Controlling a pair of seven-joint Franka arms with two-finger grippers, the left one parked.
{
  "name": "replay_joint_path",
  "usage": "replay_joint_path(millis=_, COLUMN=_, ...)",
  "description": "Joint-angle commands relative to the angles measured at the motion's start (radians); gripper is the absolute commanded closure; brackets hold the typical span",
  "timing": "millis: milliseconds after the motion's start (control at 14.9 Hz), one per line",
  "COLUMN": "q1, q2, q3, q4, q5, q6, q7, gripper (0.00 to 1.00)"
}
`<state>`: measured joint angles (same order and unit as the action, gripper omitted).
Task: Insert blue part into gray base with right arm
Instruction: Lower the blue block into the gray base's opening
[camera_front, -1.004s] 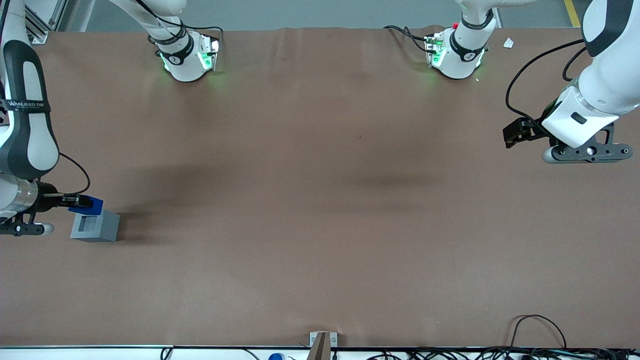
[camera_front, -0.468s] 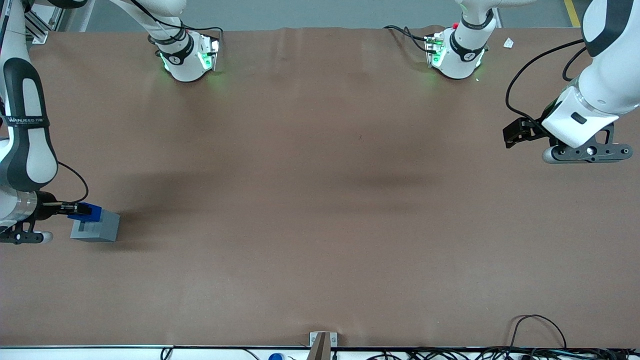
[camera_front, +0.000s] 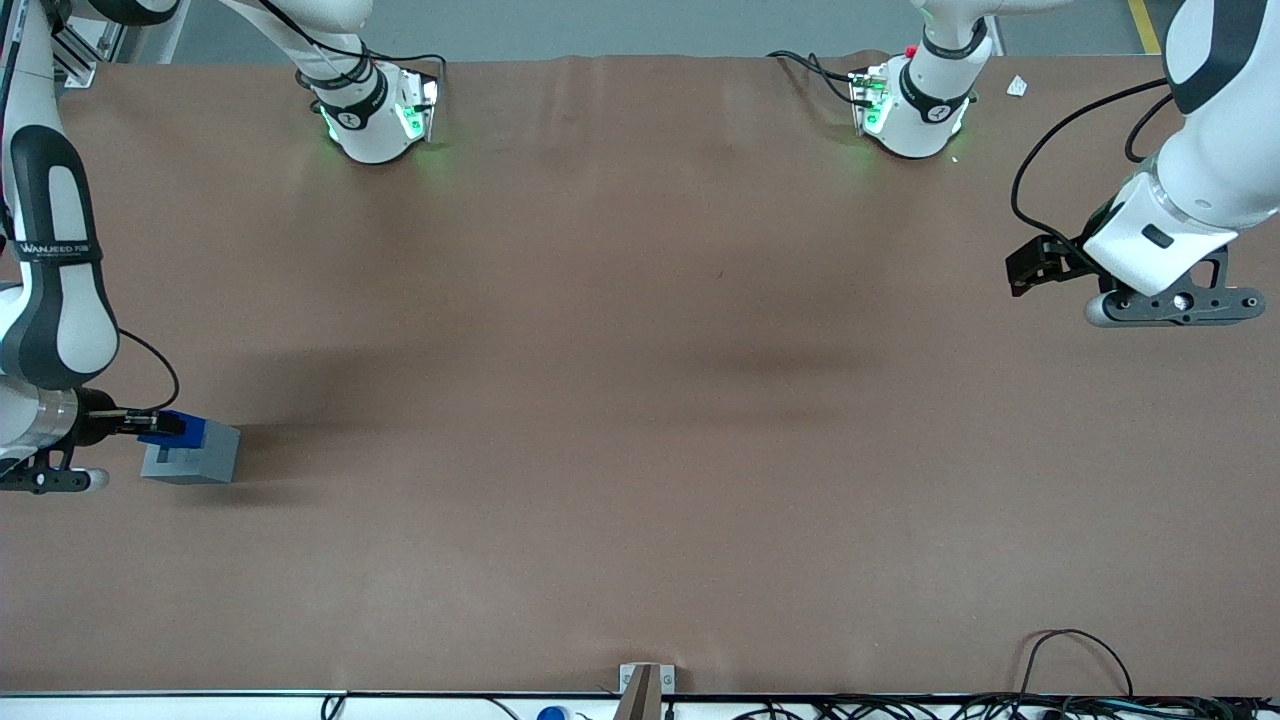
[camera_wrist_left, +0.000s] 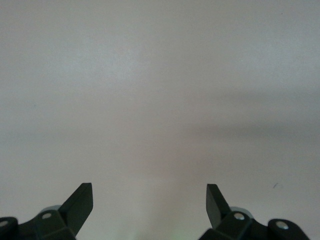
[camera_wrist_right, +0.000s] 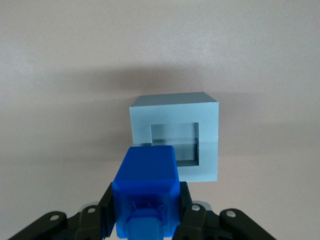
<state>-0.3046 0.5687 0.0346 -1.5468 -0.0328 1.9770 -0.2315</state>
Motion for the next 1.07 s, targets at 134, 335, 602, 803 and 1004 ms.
replay_joint_path(millis=134, q1=-0.016, q2=0.03, q3=0.013, q4=0.036, q5=-0.012, q6=0.013, q7=-0.045, gripper=0.99)
replay_joint_path(millis=335, q1=-0.016, q2=0.03, q3=0.013, q4=0.043, q5=-0.013, q6=0.014, q7=-0.048, gripper=1.0)
replay_joint_path(millis=602, q1=-0.022, q2=0.034, q3=0.011, q4=0.059, q5=-0.013, q6=0.014, q7=-0.06, gripper=1.0)
replay_joint_path(millis=803, q1=-0.025, q2=0.036, q3=0.011, q4=0.063, q5=-0.015, q6=0.016, q7=-0.062, gripper=1.0)
replay_joint_path(millis=1004, q1=-0.028, q2=0.045, q3=0.01, q4=0.068, q5=-0.015, q6=0.017, q7=-0.075, gripper=1.0)
